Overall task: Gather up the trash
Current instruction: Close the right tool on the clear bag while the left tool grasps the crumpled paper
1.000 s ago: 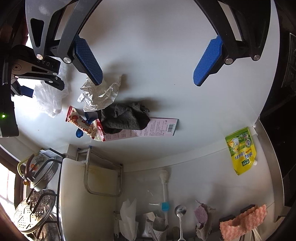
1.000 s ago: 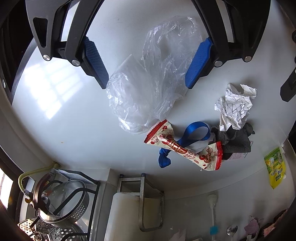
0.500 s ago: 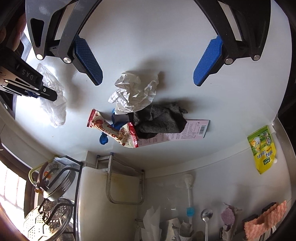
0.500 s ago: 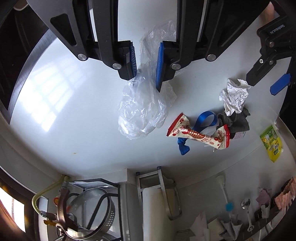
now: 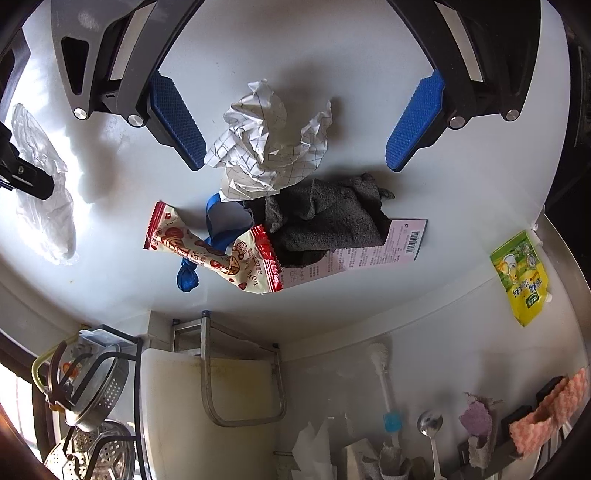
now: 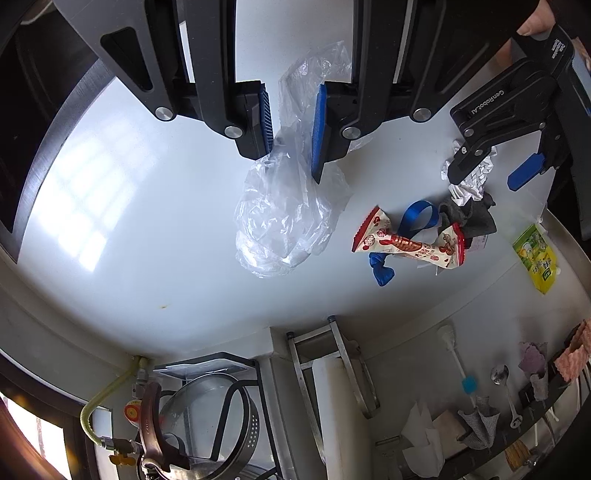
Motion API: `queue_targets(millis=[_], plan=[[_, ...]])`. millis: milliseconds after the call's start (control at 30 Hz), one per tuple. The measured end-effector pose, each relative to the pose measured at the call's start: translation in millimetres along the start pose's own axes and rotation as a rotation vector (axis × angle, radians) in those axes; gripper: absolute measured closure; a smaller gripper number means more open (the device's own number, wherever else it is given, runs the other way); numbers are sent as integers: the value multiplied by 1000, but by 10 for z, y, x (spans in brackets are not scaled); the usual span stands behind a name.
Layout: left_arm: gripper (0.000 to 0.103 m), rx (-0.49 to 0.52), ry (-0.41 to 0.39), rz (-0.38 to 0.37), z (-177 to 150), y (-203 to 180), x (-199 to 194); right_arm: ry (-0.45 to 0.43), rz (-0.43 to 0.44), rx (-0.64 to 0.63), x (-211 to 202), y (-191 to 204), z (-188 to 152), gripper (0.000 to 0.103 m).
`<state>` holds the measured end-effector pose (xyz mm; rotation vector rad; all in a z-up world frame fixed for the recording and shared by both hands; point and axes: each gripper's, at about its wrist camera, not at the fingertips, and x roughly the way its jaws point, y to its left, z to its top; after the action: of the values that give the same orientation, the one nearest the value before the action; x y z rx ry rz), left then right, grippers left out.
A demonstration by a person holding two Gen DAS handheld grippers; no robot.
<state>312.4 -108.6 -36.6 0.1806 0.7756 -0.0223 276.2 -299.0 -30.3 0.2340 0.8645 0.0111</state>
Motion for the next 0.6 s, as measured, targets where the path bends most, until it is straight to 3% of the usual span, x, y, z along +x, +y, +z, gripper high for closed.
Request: queue_targets(millis=[133,300,400,600], plan=[[48,7,58,-9,6,-32,111,-5,4,7,-16,-9,8,85],[69,9,40,-25,-23,-2,62,-1,12,14,-7,-28,4,85],[71,5,22,-56,-60,35,-69,-2,13,13,-2,-31,6,85],[71,5,-61,-42,-188,131,-573,-20,9,-2,-45,21,-3,85]])
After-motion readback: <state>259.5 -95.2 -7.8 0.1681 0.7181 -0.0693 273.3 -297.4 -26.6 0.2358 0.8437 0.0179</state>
